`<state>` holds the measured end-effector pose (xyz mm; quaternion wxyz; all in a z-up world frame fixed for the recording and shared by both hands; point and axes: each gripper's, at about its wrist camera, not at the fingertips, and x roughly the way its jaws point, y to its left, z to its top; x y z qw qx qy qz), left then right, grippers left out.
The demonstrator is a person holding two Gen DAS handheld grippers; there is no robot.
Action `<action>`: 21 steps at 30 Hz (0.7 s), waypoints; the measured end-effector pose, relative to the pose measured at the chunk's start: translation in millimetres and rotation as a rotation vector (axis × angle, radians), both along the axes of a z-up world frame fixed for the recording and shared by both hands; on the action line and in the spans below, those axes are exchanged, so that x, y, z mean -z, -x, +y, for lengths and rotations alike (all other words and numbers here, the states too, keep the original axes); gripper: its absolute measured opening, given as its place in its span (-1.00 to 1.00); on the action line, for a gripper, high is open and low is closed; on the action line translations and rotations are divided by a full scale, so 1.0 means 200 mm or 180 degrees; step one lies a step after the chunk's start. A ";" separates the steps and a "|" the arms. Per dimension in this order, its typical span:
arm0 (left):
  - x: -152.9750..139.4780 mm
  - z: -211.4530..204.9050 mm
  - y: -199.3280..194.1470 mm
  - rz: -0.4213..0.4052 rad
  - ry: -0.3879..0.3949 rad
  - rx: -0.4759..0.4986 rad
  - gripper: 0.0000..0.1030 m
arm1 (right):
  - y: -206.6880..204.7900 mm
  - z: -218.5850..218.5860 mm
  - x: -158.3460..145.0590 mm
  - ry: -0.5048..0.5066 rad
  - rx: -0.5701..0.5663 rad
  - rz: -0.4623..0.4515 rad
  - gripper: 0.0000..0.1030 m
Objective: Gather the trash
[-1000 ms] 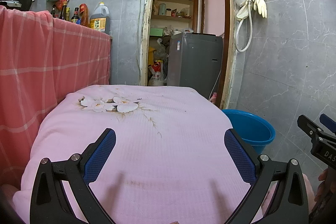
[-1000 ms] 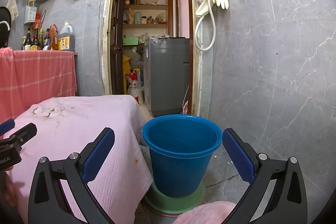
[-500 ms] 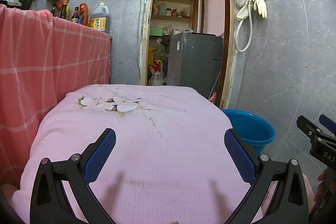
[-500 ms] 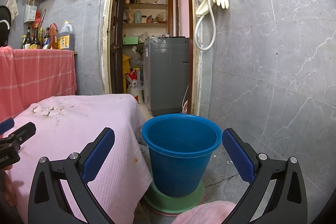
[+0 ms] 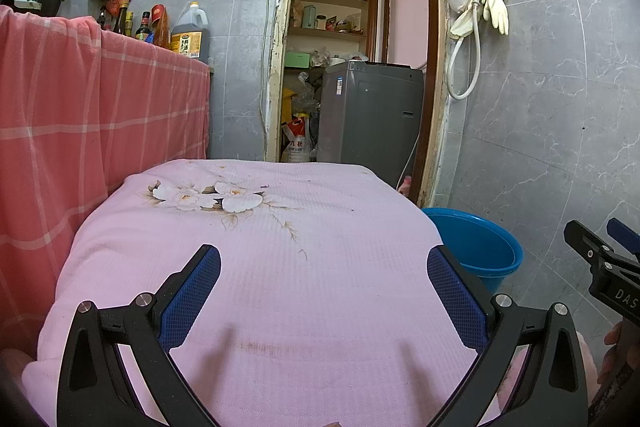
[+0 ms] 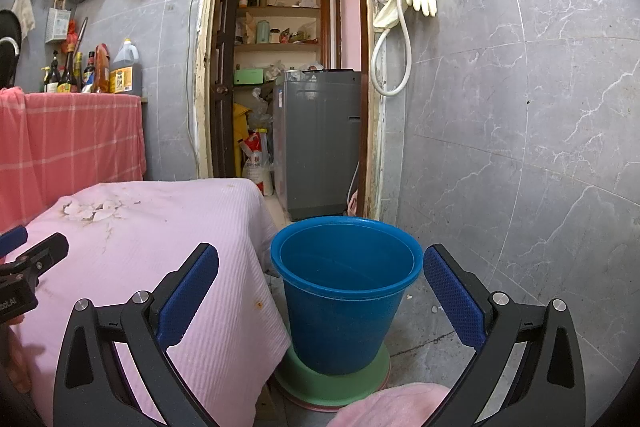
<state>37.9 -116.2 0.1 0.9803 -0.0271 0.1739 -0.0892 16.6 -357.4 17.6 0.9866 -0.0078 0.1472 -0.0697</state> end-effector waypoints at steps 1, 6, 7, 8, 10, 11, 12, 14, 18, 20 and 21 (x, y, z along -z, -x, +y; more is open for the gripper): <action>0.00 0.00 0.00 0.0000 0.0001 0.0002 0.97 | 0.00 0.00 0.00 0.0001 0.0000 0.0000 1.00; 0.00 -0.01 0.00 0.0000 0.0002 -0.0002 0.97 | 0.00 0.00 0.00 0.0000 -0.0002 -0.0001 1.00; 0.00 -0.01 0.00 0.0001 0.0002 -0.0001 0.97 | 0.00 0.00 0.00 0.0001 -0.0002 0.0000 1.00; 0.00 -0.01 0.00 0.0002 0.0002 -0.0001 0.97 | 0.00 0.00 0.00 0.0002 -0.0001 0.0002 1.00; 0.00 -0.01 0.01 -0.0001 0.0003 -0.0004 0.97 | 0.00 0.00 0.00 0.0002 -0.0003 0.0000 1.00; 0.00 -0.01 0.00 0.0001 0.0002 -0.0004 0.97 | 0.00 0.00 0.00 0.0001 -0.0003 0.0001 1.00; 0.00 -0.01 0.00 0.0002 0.0003 -0.0003 0.97 | 0.00 0.00 0.00 -0.0001 -0.0004 0.0002 1.00; 0.00 -0.01 0.00 0.0002 0.0002 -0.0003 0.97 | 0.00 0.00 0.00 0.0002 -0.0002 0.0000 1.00; 0.00 -0.01 0.01 0.0004 0.0003 -0.0003 0.97 | 0.00 -0.01 0.00 0.0002 -0.0005 0.0001 1.00; 0.00 -0.01 0.00 0.0002 0.0003 -0.0001 0.97 | 0.00 -0.01 0.00 0.0000 -0.0005 -0.0002 1.00; 0.00 -0.01 0.00 0.0004 0.0002 -0.0003 0.97 | 0.00 -0.01 0.00 0.0000 -0.0004 -0.0003 1.00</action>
